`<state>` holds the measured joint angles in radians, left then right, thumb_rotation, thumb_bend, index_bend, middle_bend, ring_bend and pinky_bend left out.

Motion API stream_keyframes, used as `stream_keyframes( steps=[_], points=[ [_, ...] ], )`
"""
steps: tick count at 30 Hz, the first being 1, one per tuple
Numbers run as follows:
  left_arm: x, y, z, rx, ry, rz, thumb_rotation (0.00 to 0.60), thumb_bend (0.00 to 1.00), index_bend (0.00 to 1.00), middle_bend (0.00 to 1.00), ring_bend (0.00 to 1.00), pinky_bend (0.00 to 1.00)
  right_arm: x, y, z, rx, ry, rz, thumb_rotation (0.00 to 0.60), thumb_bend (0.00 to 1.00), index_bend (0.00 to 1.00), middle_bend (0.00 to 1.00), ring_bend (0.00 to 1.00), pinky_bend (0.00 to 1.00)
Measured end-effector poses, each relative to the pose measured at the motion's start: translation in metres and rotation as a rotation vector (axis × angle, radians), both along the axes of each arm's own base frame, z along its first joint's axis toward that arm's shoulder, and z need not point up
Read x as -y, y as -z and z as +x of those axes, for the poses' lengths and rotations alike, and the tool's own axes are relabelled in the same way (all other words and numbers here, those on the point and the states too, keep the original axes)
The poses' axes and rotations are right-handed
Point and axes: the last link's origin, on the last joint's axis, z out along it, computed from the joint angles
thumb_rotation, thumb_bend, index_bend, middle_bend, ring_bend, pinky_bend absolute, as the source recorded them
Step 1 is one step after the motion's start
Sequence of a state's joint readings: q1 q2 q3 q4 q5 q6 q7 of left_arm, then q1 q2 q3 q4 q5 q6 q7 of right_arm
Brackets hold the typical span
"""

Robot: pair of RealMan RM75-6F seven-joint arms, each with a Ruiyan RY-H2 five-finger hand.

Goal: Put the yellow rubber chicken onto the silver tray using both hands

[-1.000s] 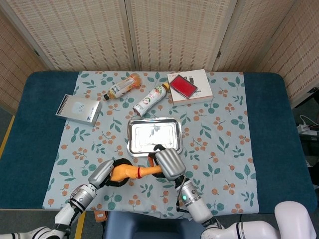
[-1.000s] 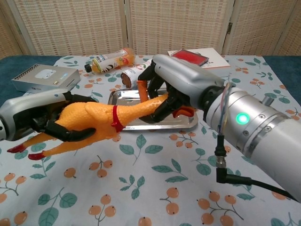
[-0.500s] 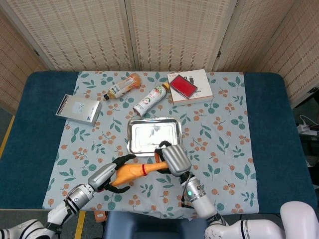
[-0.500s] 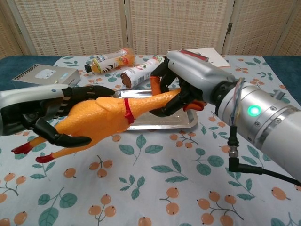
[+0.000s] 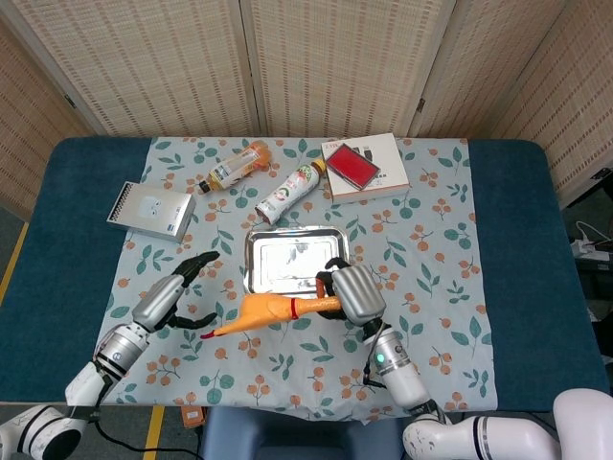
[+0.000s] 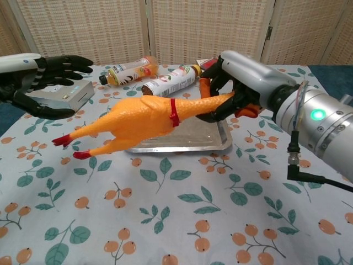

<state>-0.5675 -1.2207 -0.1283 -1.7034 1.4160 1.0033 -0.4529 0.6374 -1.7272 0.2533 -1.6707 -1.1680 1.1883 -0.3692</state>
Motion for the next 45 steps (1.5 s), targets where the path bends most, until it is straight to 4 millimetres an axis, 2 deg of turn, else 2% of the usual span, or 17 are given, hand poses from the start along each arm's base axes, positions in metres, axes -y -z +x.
stream_keyframes(
  steps=[4,9,17,20,24,29,32,35,40,42,45],
  points=[
    [-0.004,-0.016,-0.014,-0.014,-0.018,0.054,0.6,0.3,0.0,0.0,0.0,0.0,0.014,0.003,-0.01,0.003,0.032,-0.025,0.6,0.24,0.93,0.79,0.88,1.0],
    [0.002,-0.023,-0.027,-0.008,-0.016,0.061,0.6,0.3,0.0,0.0,0.0,0.0,0.032,0.017,-0.021,0.004,0.072,-0.058,0.6,0.24,0.93,0.79,0.88,1.0],
    [0.001,-0.023,-0.046,-0.048,-0.028,0.043,0.6,0.3,0.0,0.0,0.0,0.0,0.059,0.057,-0.039,0.058,0.175,-0.052,0.6,0.24,0.93,0.79,0.87,1.0],
    [-0.001,-0.021,-0.048,-0.053,-0.032,0.035,0.6,0.3,0.0,0.0,0.0,0.0,0.064,0.07,-0.043,0.065,0.197,-0.044,0.6,0.24,0.91,0.79,0.83,1.0],
    [-0.002,-0.019,-0.049,-0.052,-0.042,0.017,0.6,0.32,0.0,0.0,0.0,0.0,0.07,0.081,-0.047,0.059,0.208,-0.027,0.6,0.23,0.84,0.77,0.73,1.0],
    [-0.002,-0.016,-0.052,-0.059,-0.054,-0.004,0.6,0.32,0.0,0.0,0.0,0.0,0.076,0.084,-0.053,0.02,0.2,0.012,0.6,0.23,0.66,0.62,0.58,1.0],
    [-0.003,-0.015,-0.052,-0.055,-0.054,-0.002,0.6,0.32,0.0,0.0,0.0,0.0,0.078,0.082,-0.056,0.02,0.201,0.018,0.6,0.23,0.51,0.52,0.49,0.94],
    [-0.003,-0.015,-0.052,-0.053,-0.052,0.003,0.6,0.32,0.0,0.0,0.0,0.0,0.081,0.076,-0.059,0.015,0.193,0.017,0.6,0.23,0.39,0.44,0.41,0.82],
    [-0.002,-0.015,-0.05,-0.042,-0.052,-0.004,0.6,0.32,0.0,0.0,0.0,0.0,0.082,0.07,-0.061,-0.014,0.174,0.03,0.6,0.23,0.15,0.26,0.21,0.53],
    [-0.002,-0.015,-0.049,-0.044,-0.049,-0.011,0.6,0.33,0.0,0.0,0.0,0.0,0.083,0.069,-0.062,-0.033,0.166,0.039,0.6,0.23,0.08,0.21,0.15,0.44],
    [-0.002,-0.015,-0.049,-0.041,-0.049,-0.018,0.6,0.33,0.0,0.0,0.0,0.0,0.082,0.066,-0.061,-0.051,0.158,0.053,0.6,0.23,0.04,0.17,0.11,0.37]
  ],
)
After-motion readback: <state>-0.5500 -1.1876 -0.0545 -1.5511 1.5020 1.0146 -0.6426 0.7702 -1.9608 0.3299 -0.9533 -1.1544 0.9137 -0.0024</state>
